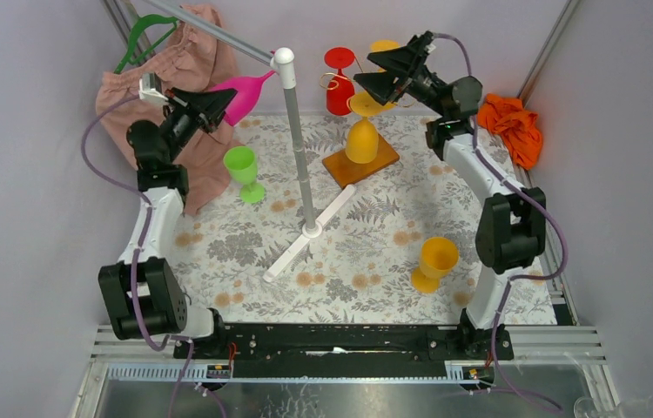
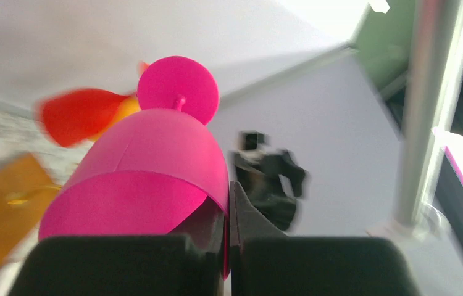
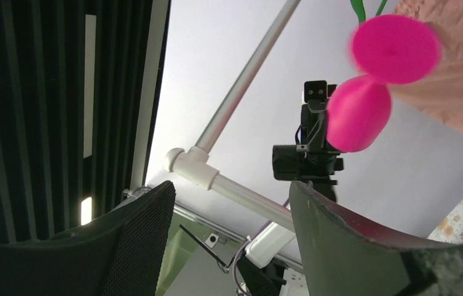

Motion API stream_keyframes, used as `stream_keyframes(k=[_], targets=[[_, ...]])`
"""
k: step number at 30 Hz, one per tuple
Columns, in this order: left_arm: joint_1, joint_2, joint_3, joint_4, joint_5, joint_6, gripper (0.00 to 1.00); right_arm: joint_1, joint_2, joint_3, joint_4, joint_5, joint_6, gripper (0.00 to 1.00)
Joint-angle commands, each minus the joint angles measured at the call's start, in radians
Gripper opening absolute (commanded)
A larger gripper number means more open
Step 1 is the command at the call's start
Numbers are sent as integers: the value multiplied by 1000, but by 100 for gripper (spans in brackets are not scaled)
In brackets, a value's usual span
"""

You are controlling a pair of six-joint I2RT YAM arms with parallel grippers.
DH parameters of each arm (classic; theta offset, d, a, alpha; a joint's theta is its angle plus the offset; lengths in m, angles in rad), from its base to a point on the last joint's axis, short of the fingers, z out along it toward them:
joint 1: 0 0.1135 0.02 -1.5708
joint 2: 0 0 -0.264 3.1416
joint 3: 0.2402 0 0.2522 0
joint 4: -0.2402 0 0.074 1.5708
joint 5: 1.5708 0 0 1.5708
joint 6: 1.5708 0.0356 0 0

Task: Take the wine glass off the wine glass rack
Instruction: Place the wine glass at the center of the board.

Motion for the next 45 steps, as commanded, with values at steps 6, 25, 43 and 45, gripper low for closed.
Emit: stream_keyframes(k=[6, 25, 43, 45], targets=[[9, -101, 436, -1243, -407, 806, 0, -91, -213, -142, 71, 21, -48, 77], [-3, -81, 868, -2045, -845, 1206, 0, -219, -478, -179, -629, -62, -700, 85], [-148, -256, 209, -1970, -538, 1219, 0, -223, -638, -50, -1322, 287, -1306, 96], [-174, -215, 205, -1937, -551, 1206, 0, -224, -653, -58, -1328, 319, -1332, 99]])
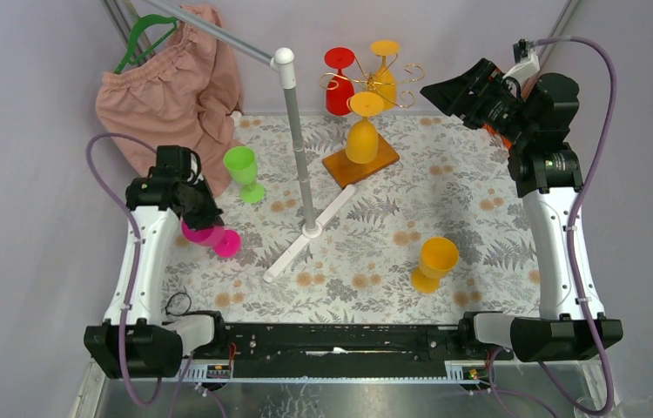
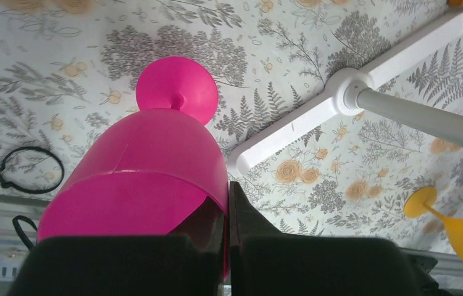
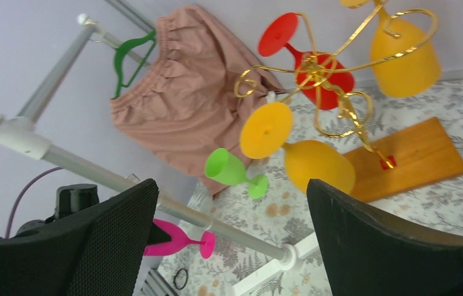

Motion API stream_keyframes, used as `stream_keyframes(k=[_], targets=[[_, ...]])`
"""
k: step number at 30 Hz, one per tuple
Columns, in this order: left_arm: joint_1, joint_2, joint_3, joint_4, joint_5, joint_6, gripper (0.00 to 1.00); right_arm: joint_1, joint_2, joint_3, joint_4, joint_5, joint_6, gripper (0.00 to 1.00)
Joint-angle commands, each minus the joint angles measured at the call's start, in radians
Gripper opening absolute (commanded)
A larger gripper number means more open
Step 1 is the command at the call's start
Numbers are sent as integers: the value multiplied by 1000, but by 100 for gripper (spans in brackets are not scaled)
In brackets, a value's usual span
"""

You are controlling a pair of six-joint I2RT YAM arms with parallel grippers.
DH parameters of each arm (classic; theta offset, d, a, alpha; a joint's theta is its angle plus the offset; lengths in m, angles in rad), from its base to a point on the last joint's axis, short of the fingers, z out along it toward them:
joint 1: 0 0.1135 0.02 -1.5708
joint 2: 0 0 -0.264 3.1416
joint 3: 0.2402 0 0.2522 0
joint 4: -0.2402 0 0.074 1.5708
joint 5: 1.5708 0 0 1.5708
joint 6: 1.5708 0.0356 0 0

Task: Take the wine glass off the wine glass rack
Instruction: Place the wine glass at the center of the board.

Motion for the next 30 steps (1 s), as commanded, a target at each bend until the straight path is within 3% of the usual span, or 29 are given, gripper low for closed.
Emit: stream_keyframes(k=[1, 13, 24, 30], targets=[[-50, 47, -10, 131, 43, -26, 0, -4, -22, -3, -37, 90, -98, 99], [-121, 264, 13, 214, -55, -44, 0, -18, -31, -27, -62, 145, -122, 100], [-128, 294, 23, 206, -95, -31, 0, -24, -32, -62, -40, 136, -111, 100], [-131, 296, 10, 207, -101, -24, 14, -24, -29, -81, -23, 113, -99, 100]])
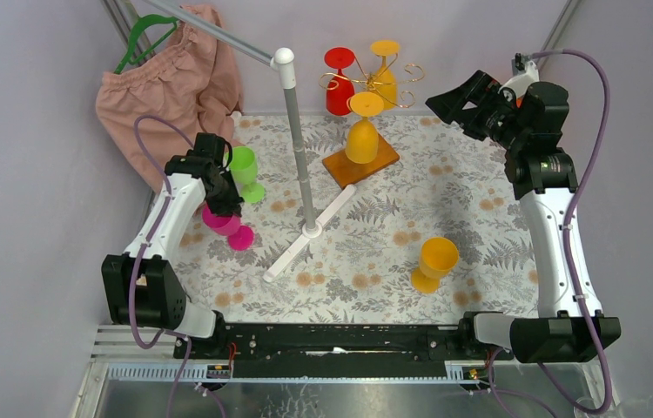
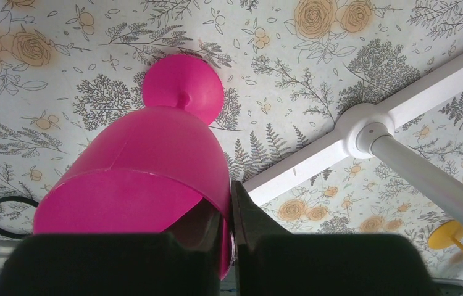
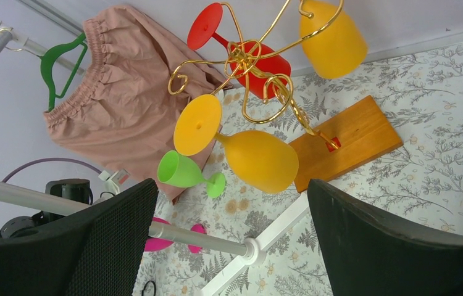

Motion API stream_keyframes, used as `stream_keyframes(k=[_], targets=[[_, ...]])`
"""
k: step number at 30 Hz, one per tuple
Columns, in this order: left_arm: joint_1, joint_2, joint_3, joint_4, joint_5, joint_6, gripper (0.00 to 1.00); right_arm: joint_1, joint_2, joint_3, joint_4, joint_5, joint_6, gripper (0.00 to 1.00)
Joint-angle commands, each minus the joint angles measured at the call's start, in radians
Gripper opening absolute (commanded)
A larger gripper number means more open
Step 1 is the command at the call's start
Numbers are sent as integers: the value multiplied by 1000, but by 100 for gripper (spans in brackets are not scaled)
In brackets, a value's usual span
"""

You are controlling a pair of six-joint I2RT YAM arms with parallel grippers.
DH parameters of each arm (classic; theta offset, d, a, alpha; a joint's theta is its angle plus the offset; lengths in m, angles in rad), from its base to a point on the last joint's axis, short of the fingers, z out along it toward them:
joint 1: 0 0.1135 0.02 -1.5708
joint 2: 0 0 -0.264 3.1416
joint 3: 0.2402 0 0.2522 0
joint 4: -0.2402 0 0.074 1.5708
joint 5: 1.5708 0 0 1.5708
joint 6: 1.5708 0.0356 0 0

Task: Take the wine glass off the wine glass rack
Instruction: Place the wine glass at the center of the board.

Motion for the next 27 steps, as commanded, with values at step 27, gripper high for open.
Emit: stream_keyframes(k=[27], targets=[[-9, -33, 393, -70, -132, -26, 34, -33, 14, -50, 98, -71, 38, 100]])
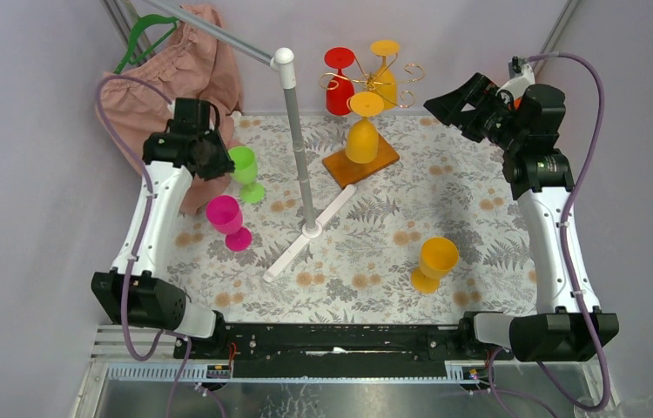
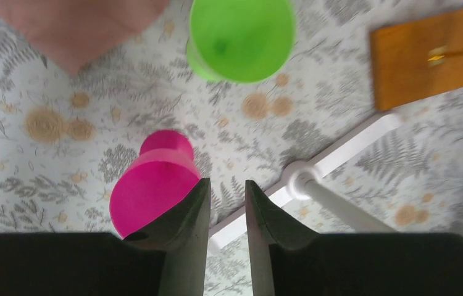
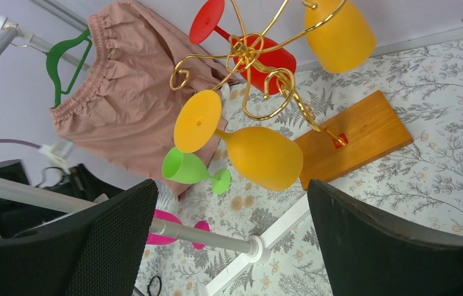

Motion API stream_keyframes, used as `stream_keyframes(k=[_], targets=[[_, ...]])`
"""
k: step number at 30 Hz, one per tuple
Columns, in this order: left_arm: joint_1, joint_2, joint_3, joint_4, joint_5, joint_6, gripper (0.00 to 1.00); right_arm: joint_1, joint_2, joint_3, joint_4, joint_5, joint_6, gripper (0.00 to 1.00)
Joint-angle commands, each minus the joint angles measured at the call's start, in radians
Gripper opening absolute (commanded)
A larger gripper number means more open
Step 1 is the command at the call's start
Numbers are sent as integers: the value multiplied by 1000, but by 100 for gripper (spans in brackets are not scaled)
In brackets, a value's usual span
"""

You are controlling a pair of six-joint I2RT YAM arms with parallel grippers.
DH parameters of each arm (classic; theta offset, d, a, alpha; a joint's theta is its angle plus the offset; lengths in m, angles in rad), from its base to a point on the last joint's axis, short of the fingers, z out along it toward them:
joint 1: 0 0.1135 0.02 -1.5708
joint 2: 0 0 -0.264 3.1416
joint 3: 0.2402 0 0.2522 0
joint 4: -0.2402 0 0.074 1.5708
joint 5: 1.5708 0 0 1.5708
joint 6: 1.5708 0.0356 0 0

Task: Take the wine glass off the wine glass rack
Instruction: Place the wine glass at the center of the board, then pick up the wine glass from the wine rack.

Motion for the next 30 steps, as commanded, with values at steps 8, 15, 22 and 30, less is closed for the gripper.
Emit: stream_keyframes(k=[8, 15, 22, 30], targets=[[-2, -96, 188, 149, 142, -83, 36, -34, 48, -14, 140, -91, 72, 98], [17, -98, 9, 750, 626, -381, 38, -35, 163, 40, 335, -298, 247, 78], [21, 58, -35, 1392, 860, -768, 39, -30, 225, 25, 494, -395, 385, 53], [21, 61, -104, 1441, 778, -785, 39, 72, 236, 56, 384, -371, 316, 50]])
